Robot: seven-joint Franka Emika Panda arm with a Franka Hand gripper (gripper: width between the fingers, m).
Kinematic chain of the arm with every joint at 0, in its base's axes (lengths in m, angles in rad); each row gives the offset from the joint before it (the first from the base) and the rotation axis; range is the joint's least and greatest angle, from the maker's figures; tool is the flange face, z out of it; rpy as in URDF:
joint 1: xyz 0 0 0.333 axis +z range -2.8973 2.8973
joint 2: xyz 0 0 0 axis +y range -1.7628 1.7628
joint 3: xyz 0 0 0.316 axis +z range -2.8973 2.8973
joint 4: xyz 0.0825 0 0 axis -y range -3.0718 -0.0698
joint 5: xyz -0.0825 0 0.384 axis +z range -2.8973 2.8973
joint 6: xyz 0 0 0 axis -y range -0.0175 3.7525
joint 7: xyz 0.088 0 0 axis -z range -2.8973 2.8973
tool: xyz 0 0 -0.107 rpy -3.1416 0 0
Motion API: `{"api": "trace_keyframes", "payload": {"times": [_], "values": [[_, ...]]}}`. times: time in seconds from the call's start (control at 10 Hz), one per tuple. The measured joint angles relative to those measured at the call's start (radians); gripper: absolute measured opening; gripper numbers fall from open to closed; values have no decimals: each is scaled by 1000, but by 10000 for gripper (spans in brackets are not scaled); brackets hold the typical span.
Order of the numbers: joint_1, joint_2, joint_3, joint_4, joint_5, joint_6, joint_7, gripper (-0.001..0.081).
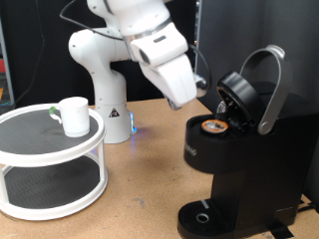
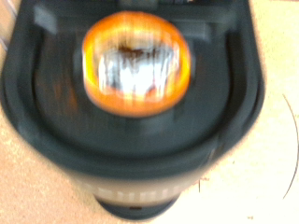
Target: Make a cup of coffee with the keurig machine
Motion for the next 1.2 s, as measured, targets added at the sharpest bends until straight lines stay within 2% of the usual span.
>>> {"api": "trace_keyframes", "payload": {"times": [0.4,0.5,0.7,0.9,1.1,1.2], "values": [[-9,25,-16,-39,14,58,-49,1],[-9,25,-21,-41,54,68,-73,1],[-9,19,-28,-35,222,78,-142,1],[-6,0,-28,-1,387,31,-160,1],[1,-17,-18,43,431,-45,-130,1],[8,-23,-3,59,434,-53,-105,1]]}}
